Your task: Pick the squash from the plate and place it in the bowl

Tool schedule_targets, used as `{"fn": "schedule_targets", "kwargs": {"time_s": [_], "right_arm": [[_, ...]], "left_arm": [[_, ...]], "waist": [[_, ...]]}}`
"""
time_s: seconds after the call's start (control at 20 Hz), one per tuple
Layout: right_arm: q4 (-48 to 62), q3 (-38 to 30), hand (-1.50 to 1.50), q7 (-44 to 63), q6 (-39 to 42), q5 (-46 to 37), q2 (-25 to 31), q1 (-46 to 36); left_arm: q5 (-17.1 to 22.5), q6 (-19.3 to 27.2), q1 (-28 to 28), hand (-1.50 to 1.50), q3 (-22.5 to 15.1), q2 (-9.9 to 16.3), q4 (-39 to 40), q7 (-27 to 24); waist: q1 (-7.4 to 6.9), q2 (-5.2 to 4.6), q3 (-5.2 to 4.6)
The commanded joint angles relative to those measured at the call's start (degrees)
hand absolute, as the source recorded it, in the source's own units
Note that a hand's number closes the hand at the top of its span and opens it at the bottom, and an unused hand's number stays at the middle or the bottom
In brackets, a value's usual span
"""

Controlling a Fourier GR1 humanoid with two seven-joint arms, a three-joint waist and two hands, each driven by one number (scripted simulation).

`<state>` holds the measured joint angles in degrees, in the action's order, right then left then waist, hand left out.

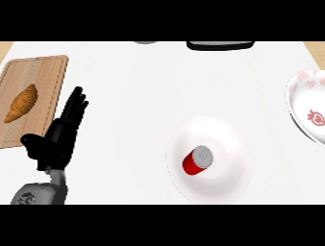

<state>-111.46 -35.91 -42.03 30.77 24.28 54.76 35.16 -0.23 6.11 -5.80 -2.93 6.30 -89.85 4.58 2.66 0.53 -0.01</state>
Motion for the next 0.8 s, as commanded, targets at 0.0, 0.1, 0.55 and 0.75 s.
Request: {"fn": "schedule_targets", "kwargs": {"time_s": [0.0,0.1,0.55,0.75], "right_arm": [[3.34,-7.19,1.5,-1.74,11.31,8.65,3.79,-0.14],[1.62,-10.43,1.5,2.36,11.52,10.46,4.36,-0.05],[11.95,1.58,1.5,11.77,-1.18,-1.56,8.92,-19.77],[16.7,9.06,1.5,3.72,-7.64,-16.33,4.85,-24.46]], "left_arm": [[-0.41,-0.12,-2.94,0.0,-0.1,0.41,-0.72,2.39],[-1.62,0.24,-1.22,0.0,-1.73,-1.36,1.69,-0.67],[-1.59,-1.04,-3.44,0.0,-1.17,-1.19,2.79,-0.71],[-3.02,-0.11,-3.04,0.0,-3.06,-3.19,4.24,-1.88]], "waist": [[-1.3,-0.28,-0.04],[-1.26,-0.32,-0.08],[-3.86,-0.83,0.03],[-4.27,-1.0,0.09]]}}
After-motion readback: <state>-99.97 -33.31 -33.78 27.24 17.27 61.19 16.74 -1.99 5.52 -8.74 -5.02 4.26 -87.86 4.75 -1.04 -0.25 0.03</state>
